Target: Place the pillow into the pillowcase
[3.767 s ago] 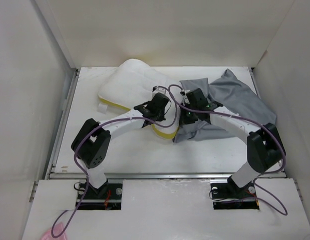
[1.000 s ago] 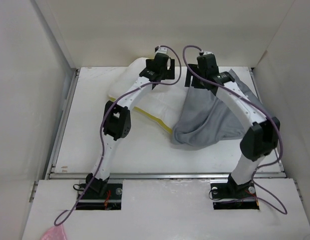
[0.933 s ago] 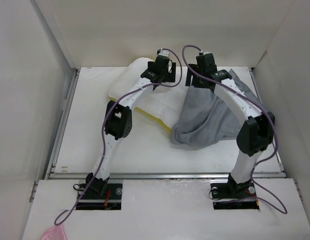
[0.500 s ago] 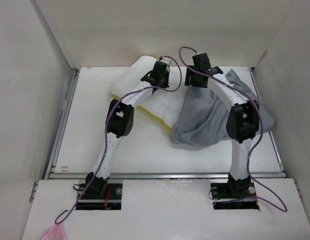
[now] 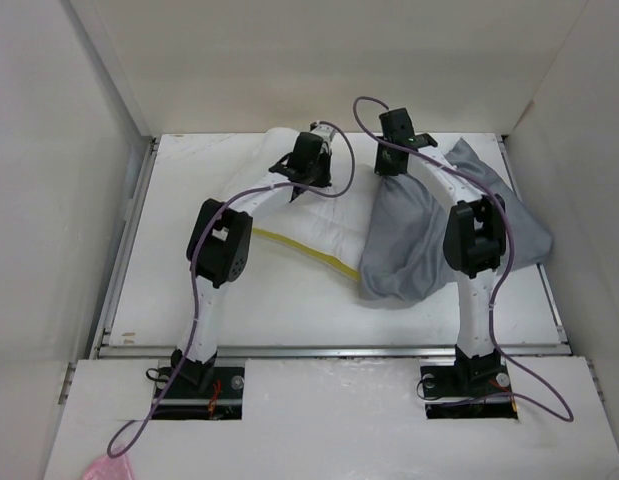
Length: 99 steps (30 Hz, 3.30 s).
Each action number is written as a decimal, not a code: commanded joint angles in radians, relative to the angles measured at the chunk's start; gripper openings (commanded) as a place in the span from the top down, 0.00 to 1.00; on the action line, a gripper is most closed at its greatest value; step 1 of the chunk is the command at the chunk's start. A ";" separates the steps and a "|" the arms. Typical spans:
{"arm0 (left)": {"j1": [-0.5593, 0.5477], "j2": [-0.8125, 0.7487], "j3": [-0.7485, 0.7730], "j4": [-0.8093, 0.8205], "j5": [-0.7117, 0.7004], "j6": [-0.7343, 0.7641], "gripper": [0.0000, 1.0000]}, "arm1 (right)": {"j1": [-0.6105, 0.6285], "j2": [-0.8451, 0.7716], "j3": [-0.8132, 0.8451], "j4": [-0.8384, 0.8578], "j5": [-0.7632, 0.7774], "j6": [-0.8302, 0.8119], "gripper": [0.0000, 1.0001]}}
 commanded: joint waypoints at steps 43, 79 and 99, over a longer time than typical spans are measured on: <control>-0.186 -0.809 -0.667 -0.028 -0.396 -0.115 0.00 | 0.029 -0.525 -0.419 0.041 -0.409 -0.021 0.00; -0.226 -0.812 -0.839 -0.164 -0.494 0.096 0.00 | 0.035 -0.469 -0.479 0.218 -0.305 -0.092 0.00; 0.082 -0.667 -0.872 0.158 -0.057 0.939 0.04 | 0.035 -0.621 -0.765 0.218 -0.526 -0.168 0.00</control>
